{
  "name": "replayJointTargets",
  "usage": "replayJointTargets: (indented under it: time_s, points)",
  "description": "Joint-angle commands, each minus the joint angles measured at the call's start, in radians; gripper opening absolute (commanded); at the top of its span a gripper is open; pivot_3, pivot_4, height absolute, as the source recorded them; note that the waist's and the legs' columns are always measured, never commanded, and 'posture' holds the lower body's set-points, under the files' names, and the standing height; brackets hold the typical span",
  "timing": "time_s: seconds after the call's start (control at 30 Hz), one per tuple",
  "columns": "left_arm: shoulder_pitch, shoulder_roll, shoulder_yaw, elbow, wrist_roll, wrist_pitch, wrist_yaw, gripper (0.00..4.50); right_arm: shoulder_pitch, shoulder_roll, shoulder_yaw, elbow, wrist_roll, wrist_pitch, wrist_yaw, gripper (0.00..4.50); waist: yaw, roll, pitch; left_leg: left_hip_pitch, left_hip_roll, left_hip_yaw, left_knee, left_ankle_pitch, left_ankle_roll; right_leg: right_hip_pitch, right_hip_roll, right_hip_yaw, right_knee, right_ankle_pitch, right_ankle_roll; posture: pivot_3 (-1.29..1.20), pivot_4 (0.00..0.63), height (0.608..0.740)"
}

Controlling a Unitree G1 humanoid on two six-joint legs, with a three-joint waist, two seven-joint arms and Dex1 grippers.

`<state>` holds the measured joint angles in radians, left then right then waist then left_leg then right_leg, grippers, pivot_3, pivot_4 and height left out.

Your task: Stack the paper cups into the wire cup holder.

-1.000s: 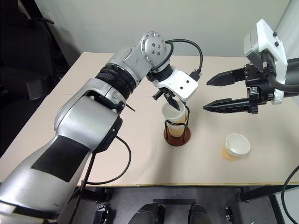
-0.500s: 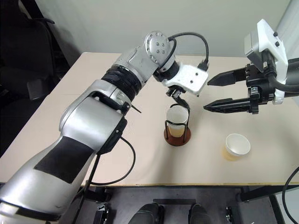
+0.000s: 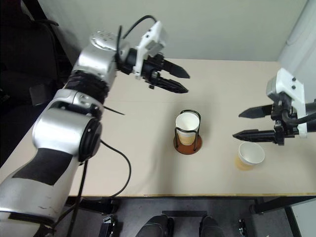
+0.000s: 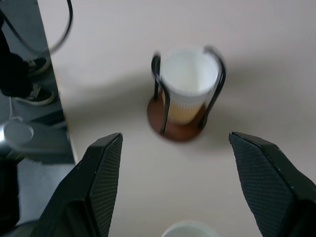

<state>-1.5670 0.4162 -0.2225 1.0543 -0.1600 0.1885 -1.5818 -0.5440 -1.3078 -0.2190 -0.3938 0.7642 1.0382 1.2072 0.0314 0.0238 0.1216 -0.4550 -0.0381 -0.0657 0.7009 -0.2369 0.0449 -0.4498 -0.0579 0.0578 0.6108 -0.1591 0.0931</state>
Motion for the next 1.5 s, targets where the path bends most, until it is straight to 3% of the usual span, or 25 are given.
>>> replayJointTargets:
  time_s: [0.03,0.27,0.43,0.6,0.87,1.1,1.3,1.43,1.5]
  points:
    - [0.075,0.099,-0.141,-0.287,-0.253,0.181,-0.033,2.76,0.087,-0.041,-0.064,-0.047,-0.031,-0.050,0.018,3.49,0.001,0.000,0.000,0.000,0.000,0.000,-0.001,0.000,0.000,0.000,0.000,0.000,0.000,0.000,0.000,0.00,0.150,0.740]
    - [0.212,0.326,-0.275,-0.591,-0.487,0.288,-0.033,2.76,0.291,-0.113,-0.009,-0.058,-0.215,-0.273,0.075,3.49,-0.002,0.001,0.000,0.002,0.000,0.000,0.000,0.001,-0.001,0.003,0.000,0.000,0.000,0.001,0.000,0.00,0.150,0.740]
    - [0.275,0.454,-0.314,-0.638,-0.480,0.215,-0.033,2.76,0.329,-0.111,0.028,-0.025,-0.297,-0.381,0.084,3.49,-0.009,0.001,0.000,0.005,0.000,-0.001,0.000,0.003,-0.001,0.004,0.001,0.001,0.000,0.001,-0.002,0.00,0.150,0.740]
    - [0.254,0.431,-0.234,-0.478,-0.352,0.157,-0.033,2.76,0.321,-0.095,0.064,0.002,-0.336,-0.435,0.092,3.49,-0.004,0.000,0.000,0.004,-0.001,-0.003,-0.001,0.006,0.009,0.006,0.001,0.001,0.000,0.003,-0.008,0.00,0.150,0.740]
    - [0.286,0.415,-0.082,-0.396,-0.226,0.056,-0.001,2.76,0.275,-0.069,0.173,0.058,-0.415,-0.535,0.113,3.49,-0.013,0.000,0.000,0.003,-0.001,-0.005,-0.002,0.010,0.007,0.004,0.002,0.001,-0.001,0.008,-0.012,0.00,0.150,0.740]
    - [0.340,0.424,0.013,-0.382,-0.197,0.033,-0.022,2.76,0.168,0.008,0.325,0.151,-0.547,-0.632,0.130,3.49,-0.019,0.000,0.000,0.001,-0.001,-0.005,-0.004,0.010,0.006,0.000,0.002,0.000,-0.001,0.007,-0.012,0.00,0.150,0.740]
    - [0.394,0.454,0.031,-0.436,-0.234,0.025,-0.033,2.76,0.143,0.026,0.368,0.203,-0.604,-0.687,0.166,3.49,-0.017,0.000,0.000,0.000,-0.001,-0.006,-0.004,0.010,0.006,0.000,0.002,-0.001,-0.002,0.007,-0.012,0.00,0.150,0.740]
    - [0.421,0.469,0.025,-0.451,-0.256,0.005,-0.033,2.81,0.141,0.028,0.373,0.216,-0.629,-0.710,0.182,2.58,-0.017,0.000,0.000,0.000,-0.001,-0.006,-0.004,0.009,0.006,0.000,0.002,-0.001,-0.002,0.007,-0.013,0.00,0.150,0.740]
    - [0.423,0.469,0.025,-0.453,-0.264,0.009,-0.033,2.81,0.139,0.023,0.367,0.210,-0.628,-0.705,0.195,1.84,-0.018,0.000,0.000,0.000,-0.001,-0.006,-0.004,0.009,0.006,0.000,0.002,-0.001,-0.002,0.007,-0.013,0.00,0.150,0.740]
